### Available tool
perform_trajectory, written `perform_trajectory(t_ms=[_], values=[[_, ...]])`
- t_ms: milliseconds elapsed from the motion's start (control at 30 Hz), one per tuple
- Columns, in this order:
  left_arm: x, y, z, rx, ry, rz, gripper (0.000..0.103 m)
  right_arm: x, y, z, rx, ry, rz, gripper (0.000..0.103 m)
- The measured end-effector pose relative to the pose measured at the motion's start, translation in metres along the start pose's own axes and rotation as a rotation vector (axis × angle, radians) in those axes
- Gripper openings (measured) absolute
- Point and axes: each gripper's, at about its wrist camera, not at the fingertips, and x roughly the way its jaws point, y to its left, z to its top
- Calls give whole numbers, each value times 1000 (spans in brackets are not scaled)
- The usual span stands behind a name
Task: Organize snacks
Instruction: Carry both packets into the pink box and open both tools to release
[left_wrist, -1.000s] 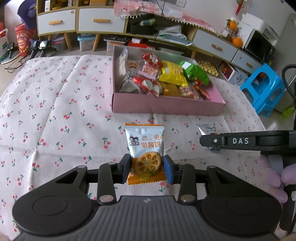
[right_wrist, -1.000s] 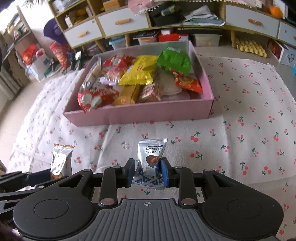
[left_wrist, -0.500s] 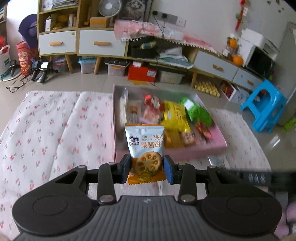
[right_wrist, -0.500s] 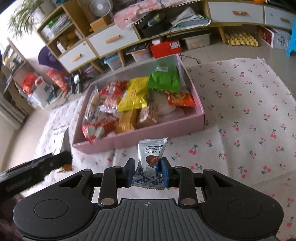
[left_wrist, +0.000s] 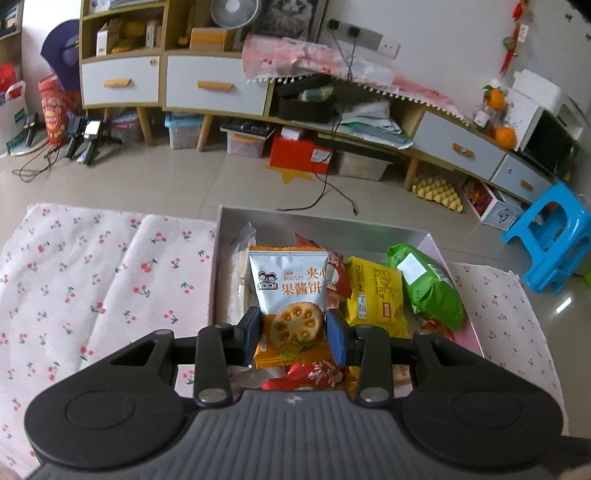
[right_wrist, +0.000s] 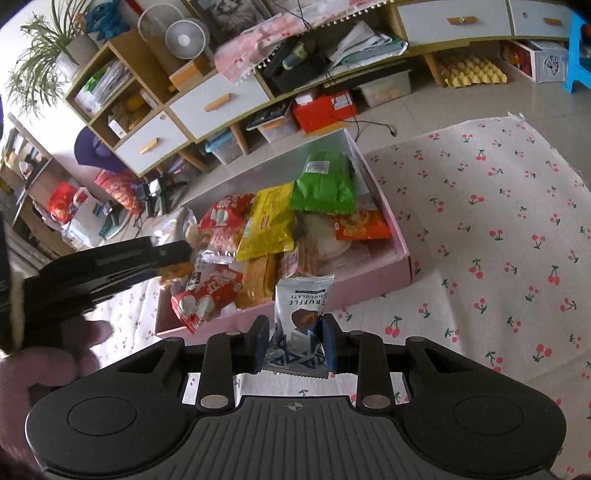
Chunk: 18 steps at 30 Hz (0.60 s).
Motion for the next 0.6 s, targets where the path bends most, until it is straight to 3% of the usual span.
perform_trajectory(t_ms=[300, 600], values=[[4, 1, -4, -6, -6, 8, 37, -1, 3, -1, -25, -11, -8, 29], [-5, 7, -7, -26, -25, -18, 52, 1, 0, 8, 13, -56, -3, 29]])
